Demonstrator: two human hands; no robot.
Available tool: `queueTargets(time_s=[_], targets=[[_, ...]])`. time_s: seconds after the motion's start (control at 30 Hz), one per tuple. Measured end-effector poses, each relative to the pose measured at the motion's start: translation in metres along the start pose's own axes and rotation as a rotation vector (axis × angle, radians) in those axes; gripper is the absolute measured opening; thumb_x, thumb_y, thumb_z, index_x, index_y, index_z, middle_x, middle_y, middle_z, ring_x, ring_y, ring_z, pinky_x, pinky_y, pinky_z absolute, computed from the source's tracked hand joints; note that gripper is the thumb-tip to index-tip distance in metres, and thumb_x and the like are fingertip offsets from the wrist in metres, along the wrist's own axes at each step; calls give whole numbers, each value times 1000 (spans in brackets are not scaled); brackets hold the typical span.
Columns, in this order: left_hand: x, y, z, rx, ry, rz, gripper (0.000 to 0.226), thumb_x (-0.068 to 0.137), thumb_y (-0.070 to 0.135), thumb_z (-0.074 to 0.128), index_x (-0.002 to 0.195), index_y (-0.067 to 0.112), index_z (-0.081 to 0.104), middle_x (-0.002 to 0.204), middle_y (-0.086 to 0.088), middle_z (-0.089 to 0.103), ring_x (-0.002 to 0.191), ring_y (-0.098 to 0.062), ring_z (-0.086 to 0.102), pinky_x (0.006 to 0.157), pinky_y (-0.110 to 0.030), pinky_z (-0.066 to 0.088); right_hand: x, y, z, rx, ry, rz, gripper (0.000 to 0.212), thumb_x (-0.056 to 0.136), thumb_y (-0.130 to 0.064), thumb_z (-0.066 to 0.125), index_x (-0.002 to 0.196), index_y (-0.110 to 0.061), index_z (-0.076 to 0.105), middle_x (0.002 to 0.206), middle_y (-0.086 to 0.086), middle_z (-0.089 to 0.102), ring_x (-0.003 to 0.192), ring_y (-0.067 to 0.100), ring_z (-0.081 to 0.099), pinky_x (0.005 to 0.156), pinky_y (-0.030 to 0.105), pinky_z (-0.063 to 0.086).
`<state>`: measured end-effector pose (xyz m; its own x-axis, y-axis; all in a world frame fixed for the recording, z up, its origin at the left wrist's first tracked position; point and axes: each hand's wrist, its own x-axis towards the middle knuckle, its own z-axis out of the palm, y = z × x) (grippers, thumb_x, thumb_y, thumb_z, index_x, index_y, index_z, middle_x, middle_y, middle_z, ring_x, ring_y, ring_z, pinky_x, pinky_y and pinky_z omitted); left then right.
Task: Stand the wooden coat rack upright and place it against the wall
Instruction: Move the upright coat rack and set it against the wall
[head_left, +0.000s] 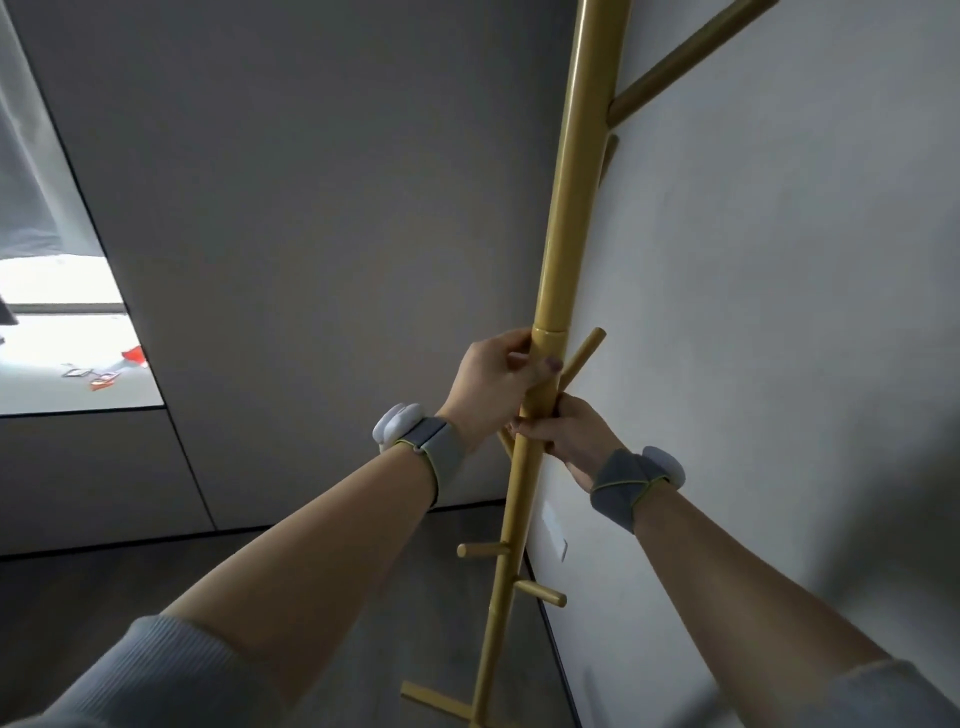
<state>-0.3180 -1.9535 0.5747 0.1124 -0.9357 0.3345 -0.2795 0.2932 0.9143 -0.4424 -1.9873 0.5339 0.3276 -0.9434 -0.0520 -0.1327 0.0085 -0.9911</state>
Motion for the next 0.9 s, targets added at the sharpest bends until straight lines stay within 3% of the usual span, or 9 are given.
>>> queueTargets(time_s=[0.27, 0.57, 0.73, 0.8, 0.9], targets=[[131, -50, 19, 52, 29, -19, 7, 90, 19, 67, 94, 23, 71, 91, -7, 76, 91, -24, 72, 90, -46, 58, 141, 8, -33, -158, 32, 5, 40, 77, -24, 76, 107, -1, 65, 103, 20, 73, 95, 34, 70, 87, 51, 58], [266, -102, 39, 59, 49, -110, 17, 92, 20, 65, 107, 14, 71, 100, -7, 74, 98, -24, 71, 92, -46, 58, 292, 22, -65, -292, 58, -35, 43, 72, -42, 76, 101, -11, 71, 94, 9, 76, 88, 27, 71, 83, 47, 60], [323, -137, 38, 53, 33, -141, 21, 93, 29, 64, 106, 13, 69, 98, -5, 73, 92, -19, 70, 86, -37, 58, 355, 34, -63, -292, 102, -5, 35, 73, -38, 76, 97, -13, 72, 92, 7, 76, 88, 26, 71, 86, 45, 58], [349, -153, 33, 35, 39, -155, 24, 93, 34, 63, 105, 13, 69, 93, -2, 71, 85, -16, 67, 79, -32, 56, 383, 39, -59, -308, 122, 5, 32, 73, -38, 77, 94, -13, 72, 86, 5, 75, 83, 25, 71, 80, 40, 59], [389, -175, 22, -6, 42, -128, 27, 93, 37, 63, 109, 17, 67, 100, -5, 72, 93, -19, 69, 83, -34, 59, 422, 46, -51, -303, 158, 21, 29, 75, -36, 77, 88, -10, 71, 71, 0, 69, 69, 20, 66, 58, 27, 49]])
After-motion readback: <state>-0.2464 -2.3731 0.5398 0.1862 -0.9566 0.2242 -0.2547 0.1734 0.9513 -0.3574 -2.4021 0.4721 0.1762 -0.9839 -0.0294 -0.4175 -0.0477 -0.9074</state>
